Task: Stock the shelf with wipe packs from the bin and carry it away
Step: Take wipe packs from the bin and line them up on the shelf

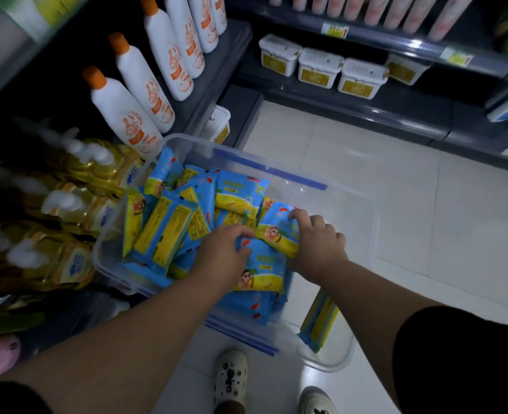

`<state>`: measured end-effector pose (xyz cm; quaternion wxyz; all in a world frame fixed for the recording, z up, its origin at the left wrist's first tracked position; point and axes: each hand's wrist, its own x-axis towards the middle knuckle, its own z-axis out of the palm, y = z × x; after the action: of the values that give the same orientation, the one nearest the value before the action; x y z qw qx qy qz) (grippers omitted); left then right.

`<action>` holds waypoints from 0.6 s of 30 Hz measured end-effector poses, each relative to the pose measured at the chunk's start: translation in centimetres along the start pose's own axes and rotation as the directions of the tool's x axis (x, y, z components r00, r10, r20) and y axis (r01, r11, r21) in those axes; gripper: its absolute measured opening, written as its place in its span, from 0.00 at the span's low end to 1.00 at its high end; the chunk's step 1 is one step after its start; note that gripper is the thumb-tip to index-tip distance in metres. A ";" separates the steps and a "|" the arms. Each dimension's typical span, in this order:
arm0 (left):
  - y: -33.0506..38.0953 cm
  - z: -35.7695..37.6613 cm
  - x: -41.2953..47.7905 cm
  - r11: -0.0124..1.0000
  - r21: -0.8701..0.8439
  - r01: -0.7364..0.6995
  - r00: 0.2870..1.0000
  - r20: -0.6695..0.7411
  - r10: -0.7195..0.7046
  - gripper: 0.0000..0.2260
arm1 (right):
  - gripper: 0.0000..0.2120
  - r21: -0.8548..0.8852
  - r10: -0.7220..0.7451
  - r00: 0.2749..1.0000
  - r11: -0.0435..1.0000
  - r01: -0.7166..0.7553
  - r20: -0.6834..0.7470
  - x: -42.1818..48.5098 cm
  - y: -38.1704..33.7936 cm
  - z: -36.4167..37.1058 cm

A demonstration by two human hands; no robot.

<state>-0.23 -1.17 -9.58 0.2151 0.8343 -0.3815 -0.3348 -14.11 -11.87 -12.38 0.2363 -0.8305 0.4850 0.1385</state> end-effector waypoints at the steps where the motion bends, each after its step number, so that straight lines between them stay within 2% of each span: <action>1: 0.4 -0.8 -0.5 1.000 -0.013 0.013 1.000 -0.018 -0.013 0.10 | 0.38 0.051 -0.014 1.000 0.999 0.015 -0.009 -0.5 -0.4 -0.8; 5: 2.8 -5.7 -3.2 0.994 -0.087 0.070 0.990 -0.119 -0.080 0.10 | 0.43 0.240 -0.142 0.988 0.959 0.152 -0.056 -2.9 -2.1 -5.5; 11: 6.8 -14.9 -9.5 0.949 -0.316 0.005 0.924 -0.361 -0.125 0.08 | 0.39 0.304 -0.423 0.891 0.837 0.454 -0.165 -8.4 -6.4 -14.0; 15: 9.8 -20.7 -16.2 0.891 -0.449 -0.067 0.858 -0.482 -0.178 0.10 | 0.34 0.209 -0.588 0.789 0.761 0.615 -0.180 -12.6 -9.4 -20.7; 18: 11.7 -24.7 -21.7 0.893 -0.441 -0.091 0.804 -0.562 -0.196 0.08 | 0.29 0.161 -0.688 0.696 0.678 0.717 -0.203 -16.0 -12.0 -24.8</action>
<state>1.36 11.09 23.05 0.4996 0.8345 -0.1839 -0.1419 -11.47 -8.05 19.19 0.3337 -0.9271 0.1545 -0.0722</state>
